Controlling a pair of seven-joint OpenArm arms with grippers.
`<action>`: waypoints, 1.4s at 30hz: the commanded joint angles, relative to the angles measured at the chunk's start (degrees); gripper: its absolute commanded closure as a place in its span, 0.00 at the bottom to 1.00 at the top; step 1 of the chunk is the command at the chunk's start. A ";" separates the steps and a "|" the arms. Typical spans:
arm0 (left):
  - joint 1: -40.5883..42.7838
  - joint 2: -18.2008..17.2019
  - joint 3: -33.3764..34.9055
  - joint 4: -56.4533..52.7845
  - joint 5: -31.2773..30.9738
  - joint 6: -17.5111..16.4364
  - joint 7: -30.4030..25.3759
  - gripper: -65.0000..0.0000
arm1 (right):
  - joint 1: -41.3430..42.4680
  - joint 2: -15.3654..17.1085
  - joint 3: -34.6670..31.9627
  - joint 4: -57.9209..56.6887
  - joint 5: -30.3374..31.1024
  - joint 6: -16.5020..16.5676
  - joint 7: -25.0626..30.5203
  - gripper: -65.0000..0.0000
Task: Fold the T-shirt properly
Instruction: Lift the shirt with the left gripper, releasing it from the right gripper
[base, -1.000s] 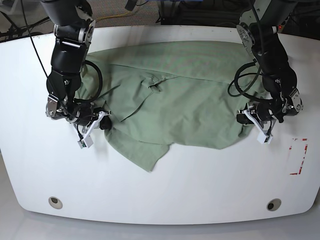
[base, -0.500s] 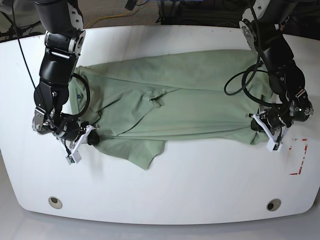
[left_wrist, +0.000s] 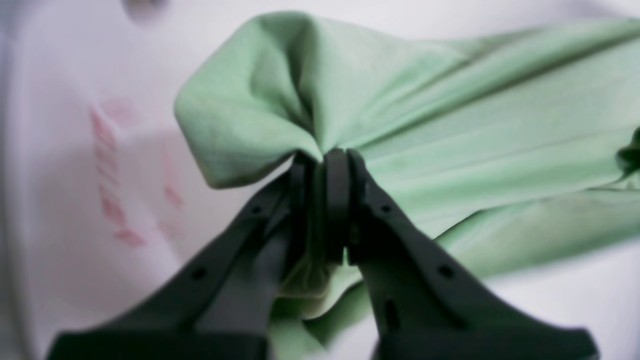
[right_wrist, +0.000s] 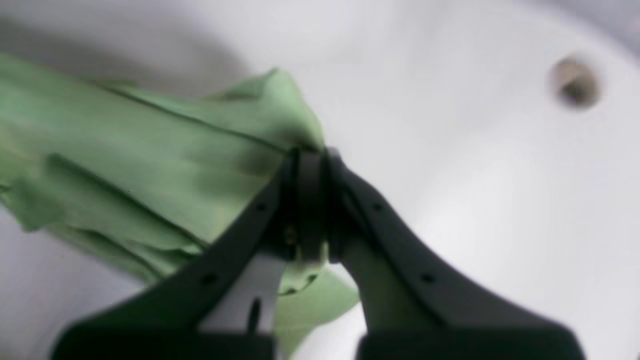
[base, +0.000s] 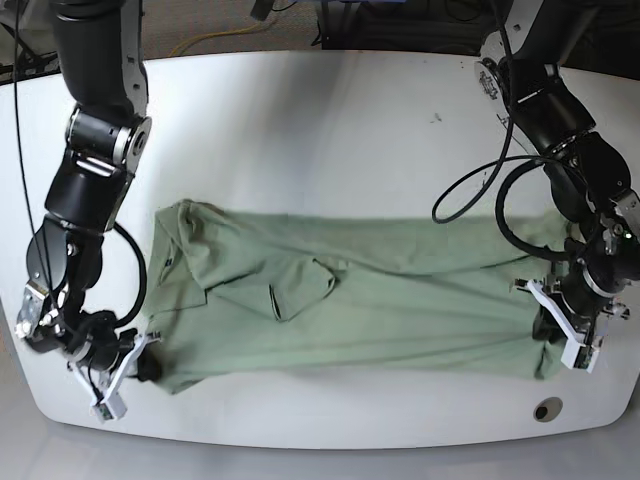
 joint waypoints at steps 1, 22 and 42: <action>-3.98 -1.04 2.64 3.66 0.19 0.18 -1.23 1.00 | 6.23 1.30 0.30 1.54 0.39 -0.47 -0.73 1.00; -27.80 -7.10 6.59 10.52 0.10 -0.26 3.78 1.00 | 31.49 4.99 -9.90 1.10 0.47 -0.47 -7.59 1.00; -3.54 -7.02 8.53 14.12 0.02 -2.42 3.78 1.00 | 1.66 8.07 -0.93 18.42 8.21 -0.47 -13.65 1.00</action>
